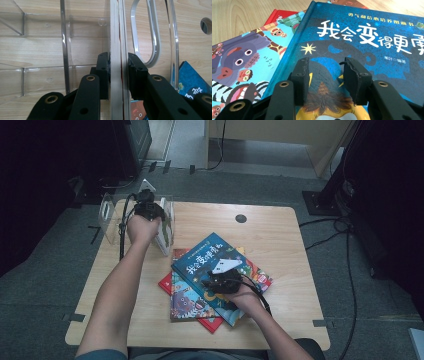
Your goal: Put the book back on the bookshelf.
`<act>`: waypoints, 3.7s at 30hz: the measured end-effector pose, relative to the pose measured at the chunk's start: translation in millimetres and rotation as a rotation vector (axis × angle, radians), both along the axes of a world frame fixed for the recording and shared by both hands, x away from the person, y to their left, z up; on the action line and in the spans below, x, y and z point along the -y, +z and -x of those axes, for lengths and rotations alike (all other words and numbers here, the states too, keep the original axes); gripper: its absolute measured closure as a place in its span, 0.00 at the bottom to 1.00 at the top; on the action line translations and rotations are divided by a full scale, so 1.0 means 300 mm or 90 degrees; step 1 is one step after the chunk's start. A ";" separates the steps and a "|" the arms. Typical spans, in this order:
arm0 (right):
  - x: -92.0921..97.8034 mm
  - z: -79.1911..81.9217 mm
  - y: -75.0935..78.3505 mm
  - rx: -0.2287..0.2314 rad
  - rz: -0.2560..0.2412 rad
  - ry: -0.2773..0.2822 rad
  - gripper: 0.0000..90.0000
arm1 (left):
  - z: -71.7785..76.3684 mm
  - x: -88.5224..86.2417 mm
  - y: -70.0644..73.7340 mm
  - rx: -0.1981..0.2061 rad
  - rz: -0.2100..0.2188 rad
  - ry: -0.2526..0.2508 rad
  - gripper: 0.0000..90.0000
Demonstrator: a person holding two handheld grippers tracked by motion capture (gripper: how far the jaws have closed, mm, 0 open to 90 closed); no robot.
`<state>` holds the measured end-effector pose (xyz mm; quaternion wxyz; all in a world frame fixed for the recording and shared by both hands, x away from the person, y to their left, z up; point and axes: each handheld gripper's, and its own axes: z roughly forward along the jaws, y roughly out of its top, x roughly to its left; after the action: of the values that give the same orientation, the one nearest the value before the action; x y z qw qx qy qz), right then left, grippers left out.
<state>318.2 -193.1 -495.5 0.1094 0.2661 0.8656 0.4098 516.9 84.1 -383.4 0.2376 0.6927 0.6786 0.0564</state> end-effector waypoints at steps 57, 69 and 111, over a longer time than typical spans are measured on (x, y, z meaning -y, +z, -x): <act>0.001 -0.006 0.000 -0.002 0.002 -0.011 0.53 | 0.223 -0.160 0.113 0.042 0.022 -0.132 0.66; -0.003 -0.031 0.002 -0.011 -0.004 -0.009 0.53 | 0.349 -0.167 0.078 0.077 0.036 -0.146 0.62; 0.250 0.044 0.008 -0.032 -0.034 -0.141 0.61 | 0.443 -0.054 -0.214 0.051 0.081 -0.285 0.75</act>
<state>304.9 -268.0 -493.1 0.1249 0.3729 0.8223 0.4112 384.1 100.2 -447.6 0.3140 0.8068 0.5003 -0.0132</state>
